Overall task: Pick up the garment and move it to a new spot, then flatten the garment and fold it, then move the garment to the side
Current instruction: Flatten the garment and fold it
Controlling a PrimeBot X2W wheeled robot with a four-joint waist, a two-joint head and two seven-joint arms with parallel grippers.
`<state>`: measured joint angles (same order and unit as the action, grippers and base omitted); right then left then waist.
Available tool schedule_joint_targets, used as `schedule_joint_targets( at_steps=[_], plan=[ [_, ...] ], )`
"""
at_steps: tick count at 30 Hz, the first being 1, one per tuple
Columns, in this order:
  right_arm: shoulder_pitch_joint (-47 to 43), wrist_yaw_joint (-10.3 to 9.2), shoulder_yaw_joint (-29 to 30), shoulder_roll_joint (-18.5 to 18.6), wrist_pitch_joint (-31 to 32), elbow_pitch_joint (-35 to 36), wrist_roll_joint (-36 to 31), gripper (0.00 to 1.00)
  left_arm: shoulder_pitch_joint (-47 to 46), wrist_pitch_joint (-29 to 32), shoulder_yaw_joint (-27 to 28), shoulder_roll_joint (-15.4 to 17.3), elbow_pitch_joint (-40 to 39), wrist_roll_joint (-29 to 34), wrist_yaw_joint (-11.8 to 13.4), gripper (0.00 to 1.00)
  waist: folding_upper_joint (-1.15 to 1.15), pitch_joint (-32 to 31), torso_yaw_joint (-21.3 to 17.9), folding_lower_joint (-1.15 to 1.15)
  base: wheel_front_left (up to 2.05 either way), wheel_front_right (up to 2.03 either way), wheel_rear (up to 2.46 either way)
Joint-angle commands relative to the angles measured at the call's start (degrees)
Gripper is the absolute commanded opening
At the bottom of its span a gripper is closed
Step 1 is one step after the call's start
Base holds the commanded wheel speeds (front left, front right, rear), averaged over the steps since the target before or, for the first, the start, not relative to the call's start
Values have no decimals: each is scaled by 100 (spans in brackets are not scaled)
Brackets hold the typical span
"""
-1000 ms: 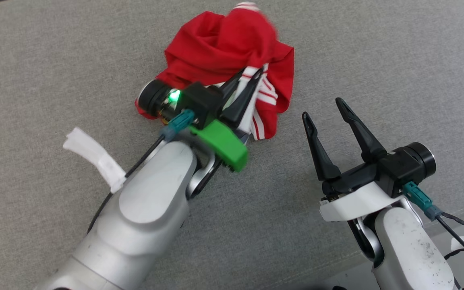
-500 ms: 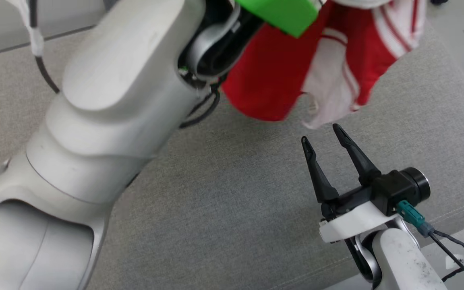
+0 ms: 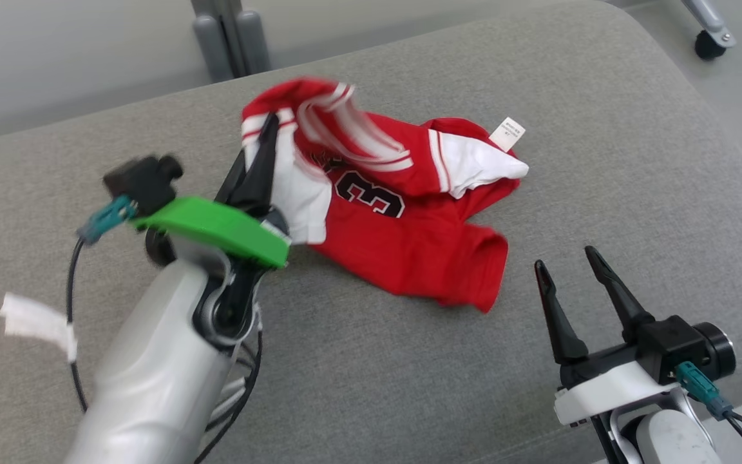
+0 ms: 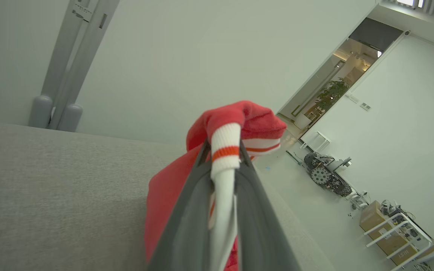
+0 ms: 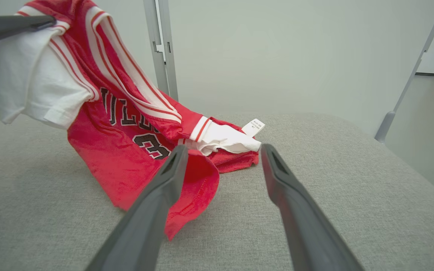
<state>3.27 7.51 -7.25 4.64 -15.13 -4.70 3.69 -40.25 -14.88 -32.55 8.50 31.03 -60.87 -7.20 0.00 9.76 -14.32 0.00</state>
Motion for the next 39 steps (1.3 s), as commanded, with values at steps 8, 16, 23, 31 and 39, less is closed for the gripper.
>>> schedule_joint_targets(
  at_steps=[8,16,23,31,39],
  plan=[
    [-315,-4,322,4,-1,218,-133,100,2106,-31,1685,-103,-795,920,28,0,0,-194,721,0,0,0,0],
    [-418,-4,336,-17,-1,255,-147,100,2907,-34,2358,-357,-740,1690,68,0,0,-168,1049,0,0,0,0],
    [-371,-4,355,41,-1,251,-150,100,2698,-32,2495,-474,-377,2401,130,100,0,-173,1181,0,0,0,0],
    [-452,-4,446,22,-1,264,-132,100,3254,-26,2795,-534,-1537,4096,726,100,0,-151,1433,0,0,0,0],
    [-480,-4,416,-34,-1,212,-117,100,4338,-27,1936,-488,-1733,5804,1213,100,0,-257,1583,0,0,0,0]
  ],
)
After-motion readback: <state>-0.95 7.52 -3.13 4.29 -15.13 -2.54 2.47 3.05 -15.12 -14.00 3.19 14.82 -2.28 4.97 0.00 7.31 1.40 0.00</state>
